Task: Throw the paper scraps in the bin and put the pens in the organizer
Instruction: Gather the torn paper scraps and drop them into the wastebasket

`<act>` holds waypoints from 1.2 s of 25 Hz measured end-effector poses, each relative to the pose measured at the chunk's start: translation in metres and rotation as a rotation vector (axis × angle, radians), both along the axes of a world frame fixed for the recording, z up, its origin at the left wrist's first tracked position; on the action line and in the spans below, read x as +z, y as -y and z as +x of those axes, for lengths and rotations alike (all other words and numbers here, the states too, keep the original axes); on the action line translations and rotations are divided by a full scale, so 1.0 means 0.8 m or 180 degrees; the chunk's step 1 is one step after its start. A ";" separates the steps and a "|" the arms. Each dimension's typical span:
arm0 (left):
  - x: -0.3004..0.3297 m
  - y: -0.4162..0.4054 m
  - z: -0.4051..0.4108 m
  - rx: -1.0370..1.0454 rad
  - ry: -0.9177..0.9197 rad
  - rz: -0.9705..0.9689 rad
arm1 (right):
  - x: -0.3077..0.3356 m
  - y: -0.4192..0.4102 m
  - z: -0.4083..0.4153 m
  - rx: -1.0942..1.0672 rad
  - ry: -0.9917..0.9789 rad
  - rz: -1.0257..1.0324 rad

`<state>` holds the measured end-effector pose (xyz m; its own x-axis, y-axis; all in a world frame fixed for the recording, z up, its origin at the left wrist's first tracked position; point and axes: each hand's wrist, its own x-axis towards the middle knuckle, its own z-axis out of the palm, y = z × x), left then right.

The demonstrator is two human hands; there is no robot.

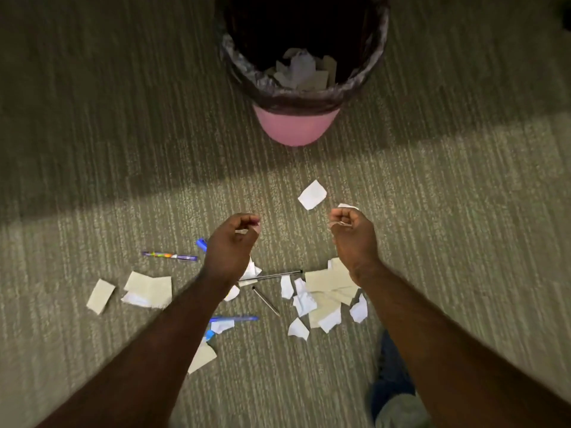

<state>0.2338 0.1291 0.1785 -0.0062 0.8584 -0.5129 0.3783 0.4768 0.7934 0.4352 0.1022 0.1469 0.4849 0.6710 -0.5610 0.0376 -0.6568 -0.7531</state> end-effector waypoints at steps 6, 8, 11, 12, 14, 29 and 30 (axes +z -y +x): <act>-0.123 0.093 -0.054 0.0126 -0.0885 -0.0068 | -0.090 0.053 0.023 0.0855 0.0644 -0.0032; -0.151 0.119 -0.075 0.0167 -0.1219 -0.0186 | -0.109 0.066 0.017 0.1101 0.0744 -0.0066; -0.178 0.146 -0.098 0.0287 -0.1549 -0.0202 | -0.134 0.089 -0.005 0.1433 0.0871 -0.0060; -0.184 0.147 -0.103 0.0255 -0.1647 -0.0123 | -0.139 0.094 -0.013 0.1476 0.0892 -0.0024; -0.196 0.142 -0.113 0.0097 -0.1826 -0.0050 | -0.148 0.099 -0.032 0.1553 0.0907 0.0028; -0.243 0.118 -0.165 0.0216 -0.1370 -0.0450 | -0.177 0.090 -0.114 0.1656 0.0896 0.0264; -0.242 0.119 -0.167 0.0325 -0.1317 -0.0460 | -0.177 0.091 -0.118 0.1676 0.0871 0.0234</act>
<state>0.1002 0.0339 -0.0149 -0.3171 0.7625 -0.5640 0.5950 0.6230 0.5078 0.3409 0.0291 0.0049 0.1968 0.8927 -0.4054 0.5431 -0.4435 -0.7129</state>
